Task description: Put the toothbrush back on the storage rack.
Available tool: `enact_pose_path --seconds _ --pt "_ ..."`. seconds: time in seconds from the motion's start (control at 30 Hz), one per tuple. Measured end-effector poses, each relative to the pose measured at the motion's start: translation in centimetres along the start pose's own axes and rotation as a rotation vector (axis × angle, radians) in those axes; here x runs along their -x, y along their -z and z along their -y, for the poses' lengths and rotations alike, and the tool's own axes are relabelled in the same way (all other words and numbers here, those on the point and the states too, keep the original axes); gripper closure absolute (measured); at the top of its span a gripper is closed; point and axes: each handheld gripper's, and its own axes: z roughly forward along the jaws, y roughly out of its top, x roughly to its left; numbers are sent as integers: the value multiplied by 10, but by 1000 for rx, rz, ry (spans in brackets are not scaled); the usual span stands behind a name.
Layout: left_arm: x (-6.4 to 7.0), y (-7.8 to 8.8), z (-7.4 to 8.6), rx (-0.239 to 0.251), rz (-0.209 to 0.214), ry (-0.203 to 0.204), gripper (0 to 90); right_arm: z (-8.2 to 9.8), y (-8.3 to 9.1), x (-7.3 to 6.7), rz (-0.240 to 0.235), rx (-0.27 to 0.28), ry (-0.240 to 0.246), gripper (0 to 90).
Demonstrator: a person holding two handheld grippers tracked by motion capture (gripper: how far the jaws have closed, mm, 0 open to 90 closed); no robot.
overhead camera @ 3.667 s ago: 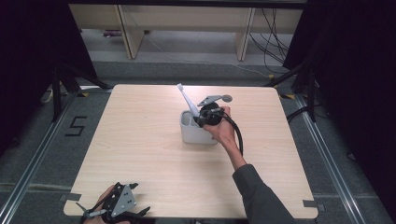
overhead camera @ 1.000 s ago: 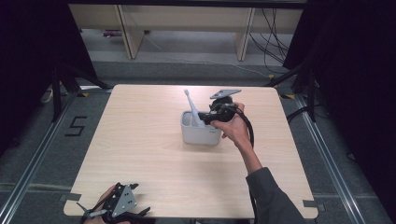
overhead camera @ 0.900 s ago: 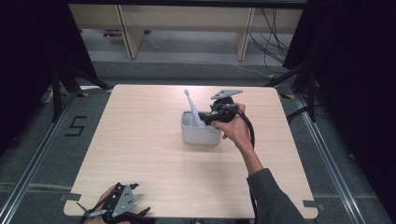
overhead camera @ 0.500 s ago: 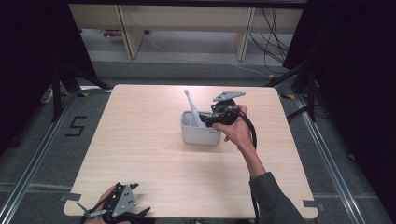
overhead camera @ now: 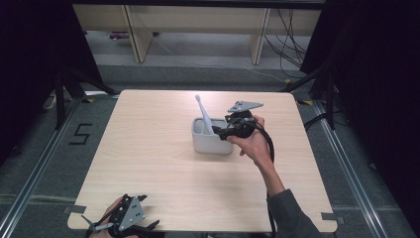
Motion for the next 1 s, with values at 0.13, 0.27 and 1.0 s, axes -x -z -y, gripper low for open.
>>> enact_pose_path --seconds 0.13,0.27,1.0 --pt "0 0 0 -2 0 -4 150 5 3 -4 2 28 -3 335" --pt "0 -1 1 -6 1 1 150 9 5 -7 -3 33 -1 325" --pt "0 0 0 -2 -6 0 150 21 10 -12 -8 19 13 307"
